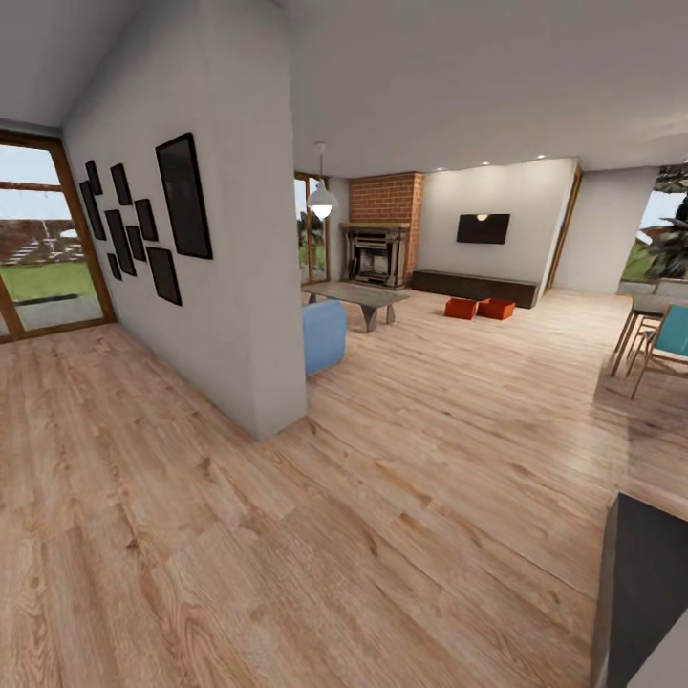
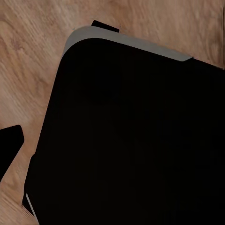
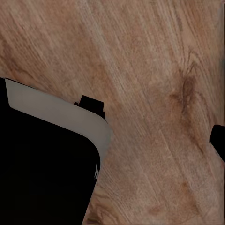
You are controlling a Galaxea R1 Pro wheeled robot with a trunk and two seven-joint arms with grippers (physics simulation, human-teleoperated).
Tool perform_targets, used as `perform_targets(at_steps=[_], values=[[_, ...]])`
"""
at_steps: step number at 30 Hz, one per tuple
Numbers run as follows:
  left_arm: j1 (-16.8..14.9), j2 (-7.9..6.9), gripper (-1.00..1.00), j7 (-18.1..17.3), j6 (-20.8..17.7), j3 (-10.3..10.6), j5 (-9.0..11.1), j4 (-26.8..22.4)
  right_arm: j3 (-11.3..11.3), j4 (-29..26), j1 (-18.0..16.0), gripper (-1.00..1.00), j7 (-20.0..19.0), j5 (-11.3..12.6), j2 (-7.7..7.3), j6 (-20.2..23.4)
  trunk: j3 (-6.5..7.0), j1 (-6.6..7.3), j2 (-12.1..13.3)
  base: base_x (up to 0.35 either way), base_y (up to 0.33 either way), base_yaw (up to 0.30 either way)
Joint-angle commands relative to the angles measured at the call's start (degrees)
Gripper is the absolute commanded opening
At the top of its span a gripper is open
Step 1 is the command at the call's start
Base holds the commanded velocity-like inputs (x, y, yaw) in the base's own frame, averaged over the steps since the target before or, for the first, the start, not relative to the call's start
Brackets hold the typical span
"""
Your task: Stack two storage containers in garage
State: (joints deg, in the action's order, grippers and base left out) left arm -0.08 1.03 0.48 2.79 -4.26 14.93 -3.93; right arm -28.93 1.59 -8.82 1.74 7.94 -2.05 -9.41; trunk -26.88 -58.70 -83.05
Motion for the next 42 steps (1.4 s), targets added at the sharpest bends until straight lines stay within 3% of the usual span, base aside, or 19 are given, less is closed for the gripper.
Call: perform_targets(at_steps=[1,36,42], values=[[0.0,0.03,1.0,0.0,0.1,-0.4,0.0,0.0,-0.5,0.2,-0.1,1.0,0.0,0.6,0.03,-0.3,-0.05,-0.03,0.0,0.322,0.0,0.0],[0.0,0.03,1.0,0.0,0.1,-0.4,0.0,0.0,-0.3,0.2,-0.1,1.0,0.1,1.1,-0.03,-0.3,-0.05,-0.03,0.0,0.322,0.0,-0.001],[0.0,0.03,1.0,0.0,0.1,-0.4,0.0,0.0,-0.3,0.2,-0.1,1.0,0.1,1.1,0.03,-0.3,-0.05,-0.03,0.0,0.322,0.0,-0.199]])
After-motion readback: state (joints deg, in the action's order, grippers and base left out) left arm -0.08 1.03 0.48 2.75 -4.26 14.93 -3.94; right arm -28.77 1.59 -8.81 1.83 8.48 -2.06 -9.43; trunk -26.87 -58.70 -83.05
